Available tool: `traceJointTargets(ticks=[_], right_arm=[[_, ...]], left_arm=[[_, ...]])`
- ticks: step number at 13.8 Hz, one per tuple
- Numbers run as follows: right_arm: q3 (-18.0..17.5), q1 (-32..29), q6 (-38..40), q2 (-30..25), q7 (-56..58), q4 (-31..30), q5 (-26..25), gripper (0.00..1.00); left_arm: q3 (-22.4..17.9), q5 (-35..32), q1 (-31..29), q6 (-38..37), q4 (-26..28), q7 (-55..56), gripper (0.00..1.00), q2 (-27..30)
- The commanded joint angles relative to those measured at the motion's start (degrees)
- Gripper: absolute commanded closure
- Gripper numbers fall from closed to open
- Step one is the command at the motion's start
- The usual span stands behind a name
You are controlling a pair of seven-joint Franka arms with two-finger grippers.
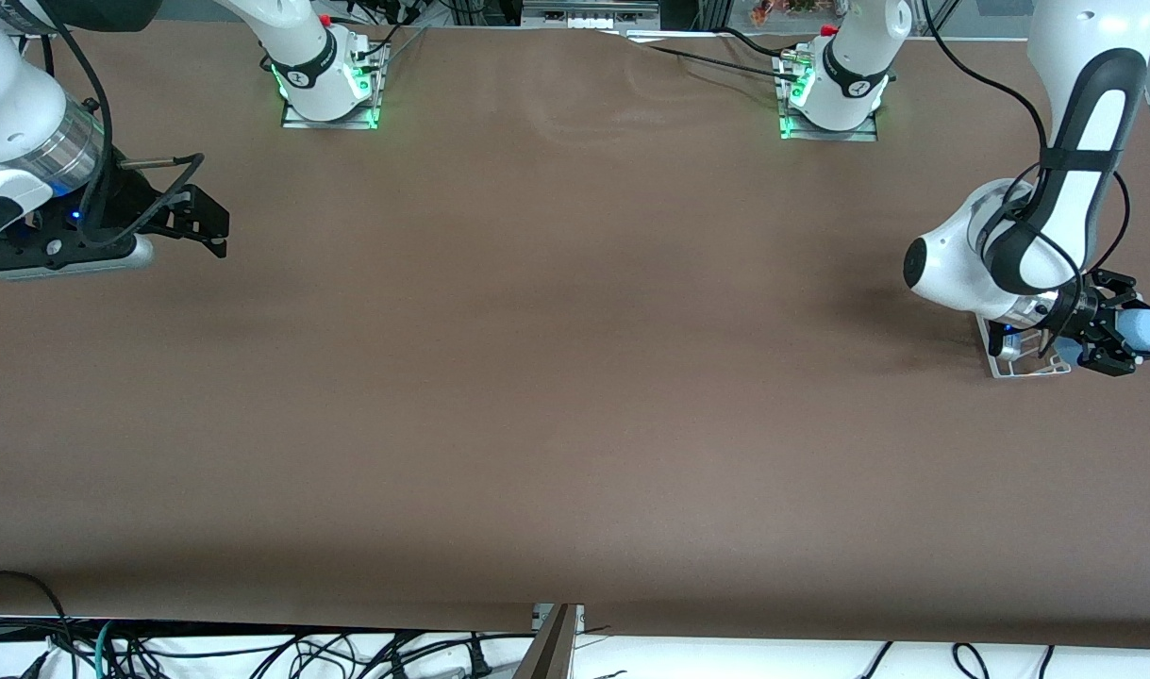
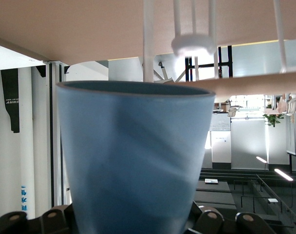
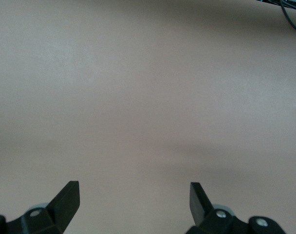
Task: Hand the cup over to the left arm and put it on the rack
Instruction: 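Lower the cup into the wire rack slot with the left gripper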
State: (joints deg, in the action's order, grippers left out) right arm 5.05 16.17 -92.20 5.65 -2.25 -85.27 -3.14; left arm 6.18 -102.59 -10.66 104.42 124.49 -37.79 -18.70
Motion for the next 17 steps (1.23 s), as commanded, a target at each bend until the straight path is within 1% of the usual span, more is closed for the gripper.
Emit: traceJointTargets(ticks=[1, 5, 14, 15, 16, 17], right_arm=[[0.0, 0.1, -0.1, -0.4, -0.1, 0.4, -1.0, 0.00], [0.0, 0.0, 0.2, -0.3, 0.0, 0.4, -1.0, 0.00], [-0.1, 0.1, 0.0, -0.3, -0.1, 0.4, -1.0, 0.00], [-0.1, 0.1, 0.0, -0.3, 0.0, 0.4, -1.0, 0.00], [-0.1, 0.1, 0.1, -0.3, -0.1, 0.4, -1.0, 0.00], [-0.1, 0.1, 0.2, -0.3, -0.1, 0.4, -1.1, 0.00]], left_arm=[[0.1, 1.3, -0.4, 1.0, -0.3, -2.3, 1.00, 0.7], [-0.7, 1.2, -0.7, 2.1, -0.3, -0.1, 1.00, -1.0], [-0.7, 0.6, -0.2, 2.4, -0.9, 2.6, 1.00, -4.6], [-0.6, 1.0, -0.1, 2.4, -1.3, 3.0, 0.92, -5.3], [-0.6, 1.2, -0.1, 2.5, -2.1, 2.8, 0.01, -5.3], [-0.6, 1.2, 0.1, 2.4, -2.4, 2.6, 0.00, -5.3]])
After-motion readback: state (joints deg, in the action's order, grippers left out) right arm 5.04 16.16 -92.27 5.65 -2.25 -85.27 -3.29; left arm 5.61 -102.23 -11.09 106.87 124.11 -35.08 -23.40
